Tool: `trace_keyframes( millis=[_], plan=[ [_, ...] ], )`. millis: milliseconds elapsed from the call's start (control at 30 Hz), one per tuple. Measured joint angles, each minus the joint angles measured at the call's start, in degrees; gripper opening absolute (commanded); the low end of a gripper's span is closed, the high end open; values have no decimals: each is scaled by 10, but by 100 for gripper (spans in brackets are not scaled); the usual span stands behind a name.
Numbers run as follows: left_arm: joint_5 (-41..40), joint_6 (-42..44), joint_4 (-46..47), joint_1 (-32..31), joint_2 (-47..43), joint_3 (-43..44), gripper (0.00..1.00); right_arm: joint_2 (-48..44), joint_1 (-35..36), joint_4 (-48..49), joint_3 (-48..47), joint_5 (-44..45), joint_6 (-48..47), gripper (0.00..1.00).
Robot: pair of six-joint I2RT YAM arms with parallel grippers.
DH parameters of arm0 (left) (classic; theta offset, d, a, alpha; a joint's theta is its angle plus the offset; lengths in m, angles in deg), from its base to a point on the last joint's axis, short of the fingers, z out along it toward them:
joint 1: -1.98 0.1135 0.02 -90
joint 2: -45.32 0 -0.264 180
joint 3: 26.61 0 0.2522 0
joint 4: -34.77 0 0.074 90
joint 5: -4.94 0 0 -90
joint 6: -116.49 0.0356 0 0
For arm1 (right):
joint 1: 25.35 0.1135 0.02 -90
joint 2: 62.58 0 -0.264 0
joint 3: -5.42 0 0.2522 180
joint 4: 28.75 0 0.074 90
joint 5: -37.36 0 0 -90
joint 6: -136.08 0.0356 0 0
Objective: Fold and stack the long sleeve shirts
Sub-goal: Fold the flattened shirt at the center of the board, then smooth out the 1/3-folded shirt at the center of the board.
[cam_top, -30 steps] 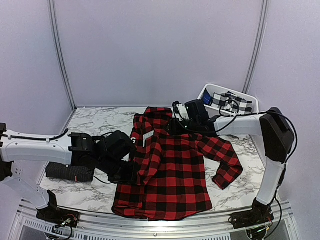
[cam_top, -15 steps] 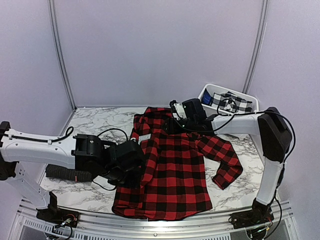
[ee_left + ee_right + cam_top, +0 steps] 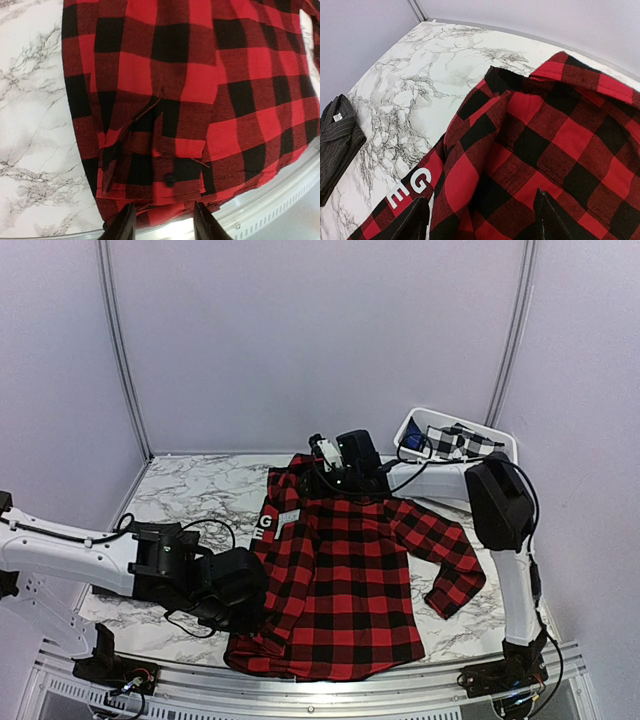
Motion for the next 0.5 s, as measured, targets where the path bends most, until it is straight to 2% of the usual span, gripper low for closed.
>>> trace_keyframes(
  millis=[133,233,400,500],
  plan=[
    [-5,-11,19,17,-59,-25,46,21,3,-17,-22,-6,-1,67],
    [-2,-9,35,52,-86,-56,44,20,12,-21,-18,-6,-2,68],
    [30,10,83,97,-67,-90,41,16,22,-26,4,-6,-3,67],
    [51,24,109,108,-46,-102,34,16,24,-31,5,-6,-7,68]
  ],
)
